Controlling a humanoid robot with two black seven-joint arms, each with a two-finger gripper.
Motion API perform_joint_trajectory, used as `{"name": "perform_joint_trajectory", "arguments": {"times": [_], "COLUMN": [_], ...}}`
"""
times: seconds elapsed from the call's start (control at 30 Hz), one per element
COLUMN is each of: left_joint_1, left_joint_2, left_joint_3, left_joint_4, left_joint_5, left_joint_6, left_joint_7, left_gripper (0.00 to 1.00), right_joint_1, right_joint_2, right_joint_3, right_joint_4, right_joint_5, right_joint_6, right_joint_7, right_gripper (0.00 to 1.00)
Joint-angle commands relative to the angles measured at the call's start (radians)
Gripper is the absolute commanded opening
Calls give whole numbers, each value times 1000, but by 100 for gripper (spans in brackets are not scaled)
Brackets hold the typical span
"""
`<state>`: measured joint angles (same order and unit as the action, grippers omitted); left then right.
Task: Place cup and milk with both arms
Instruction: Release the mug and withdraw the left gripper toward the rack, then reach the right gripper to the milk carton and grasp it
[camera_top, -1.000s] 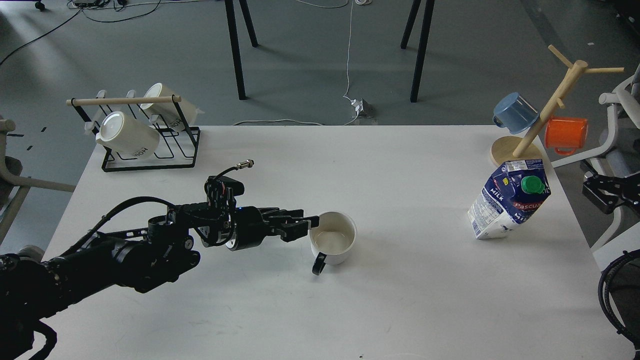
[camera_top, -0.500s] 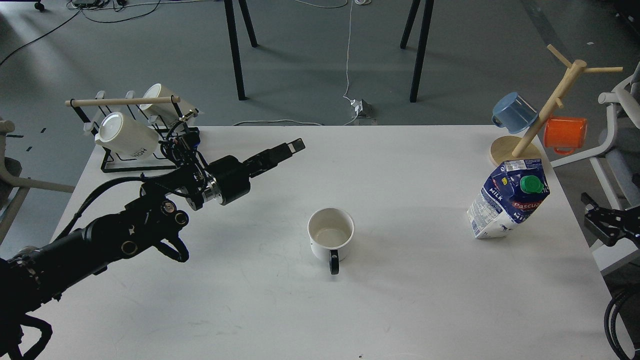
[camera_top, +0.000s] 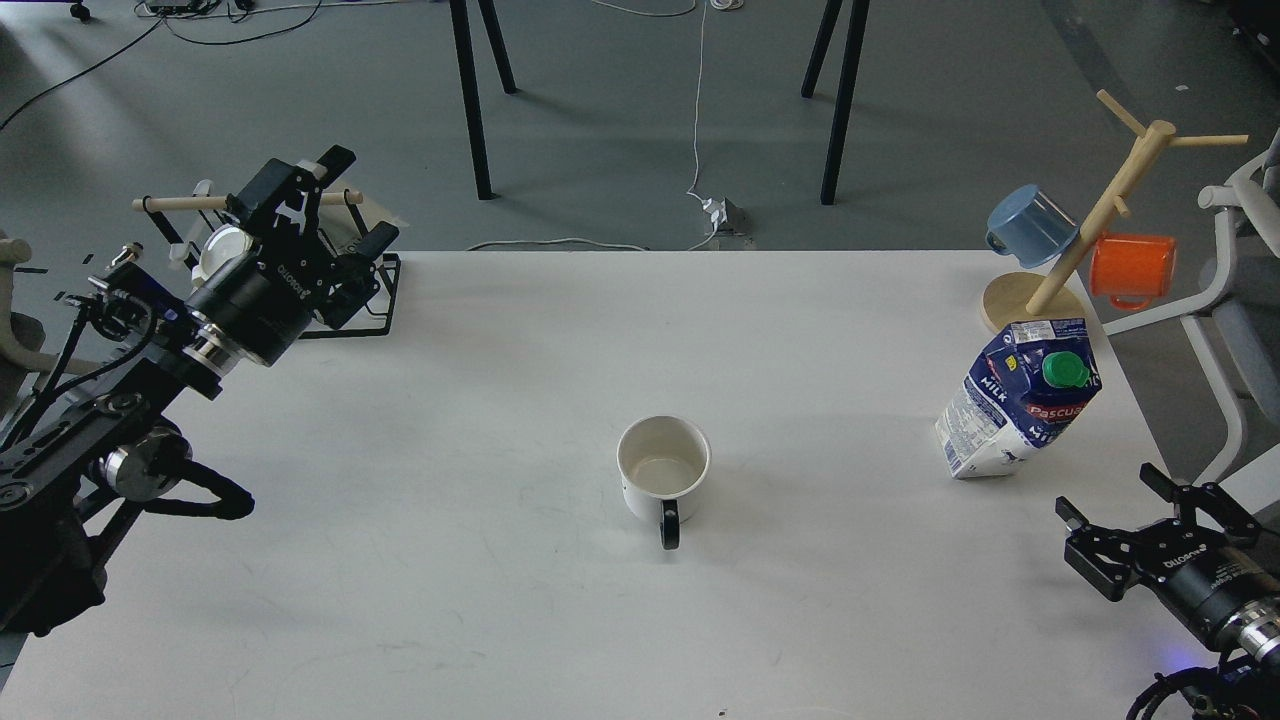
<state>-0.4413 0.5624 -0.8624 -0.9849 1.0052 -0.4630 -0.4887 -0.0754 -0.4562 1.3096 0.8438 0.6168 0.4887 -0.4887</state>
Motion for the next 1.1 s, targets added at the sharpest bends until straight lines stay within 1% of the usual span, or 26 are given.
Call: {"name": "perform_joint_trajectory", "arguments": {"times": [0.0, 0.3, 0.43, 0.8, 0.93, 1.07], "left_joint_1": [30, 72, 75, 104, 110, 116], "left_joint_2": [14, 14, 14, 17, 17, 17], "left_joint_3": [-9, 9, 10, 11, 11, 11], "left_joint_4": [0, 2, 2, 12, 14, 14], "left_joint_5": [0, 7, 9, 10, 10, 29], "left_joint_6": [-2, 15, 15, 17, 30, 38], "left_joint_7": [0, 0, 0, 0, 0, 0], "left_gripper": [99, 99, 99, 99, 99, 99], "right_joint_1": [17, 72, 103, 141, 151, 155], "right_joint_2": [8, 8, 11, 66, 89, 108], "right_joint_3": [-6, -7, -41, -58, -55, -33], "right_joint_4": [3, 1, 1, -3, -3, -8], "right_joint_5": [0, -3, -14, -16, -14, -12], "right_joint_6": [0, 0, 0, 0, 0, 0], "right_joint_7": [0, 0, 0, 0, 0, 0], "right_gripper": [99, 99, 99, 99, 99, 97]}}
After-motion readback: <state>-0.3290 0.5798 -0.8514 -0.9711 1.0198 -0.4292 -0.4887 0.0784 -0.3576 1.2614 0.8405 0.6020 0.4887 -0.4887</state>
